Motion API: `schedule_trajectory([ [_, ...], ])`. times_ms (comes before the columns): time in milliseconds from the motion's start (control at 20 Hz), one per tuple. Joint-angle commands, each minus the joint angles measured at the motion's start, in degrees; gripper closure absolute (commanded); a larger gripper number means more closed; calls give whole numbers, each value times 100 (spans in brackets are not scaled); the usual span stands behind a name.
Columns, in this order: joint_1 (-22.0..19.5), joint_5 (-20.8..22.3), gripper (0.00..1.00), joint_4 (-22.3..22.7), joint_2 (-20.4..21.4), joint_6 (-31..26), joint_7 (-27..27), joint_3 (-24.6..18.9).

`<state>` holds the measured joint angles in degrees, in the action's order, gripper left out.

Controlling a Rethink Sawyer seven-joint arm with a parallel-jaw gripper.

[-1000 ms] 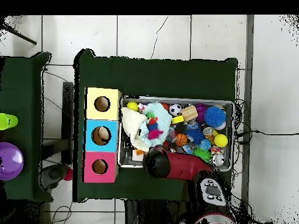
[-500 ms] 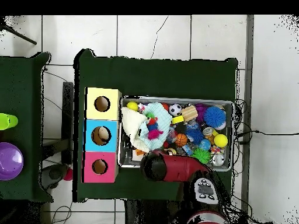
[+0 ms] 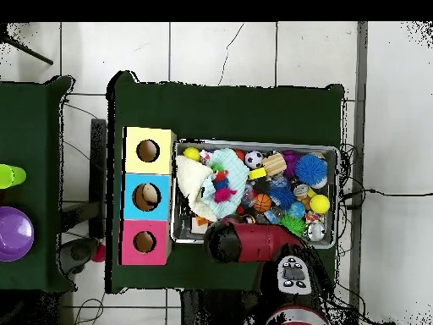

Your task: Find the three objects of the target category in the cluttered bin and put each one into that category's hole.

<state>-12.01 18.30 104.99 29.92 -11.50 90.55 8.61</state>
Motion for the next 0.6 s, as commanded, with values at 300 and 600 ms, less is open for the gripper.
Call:
schedule_trajectory([
  [300,-149,460,0,-802,-545,535,553,58],
  [600,-227,521,0,-740,-475,593,549,48],
])
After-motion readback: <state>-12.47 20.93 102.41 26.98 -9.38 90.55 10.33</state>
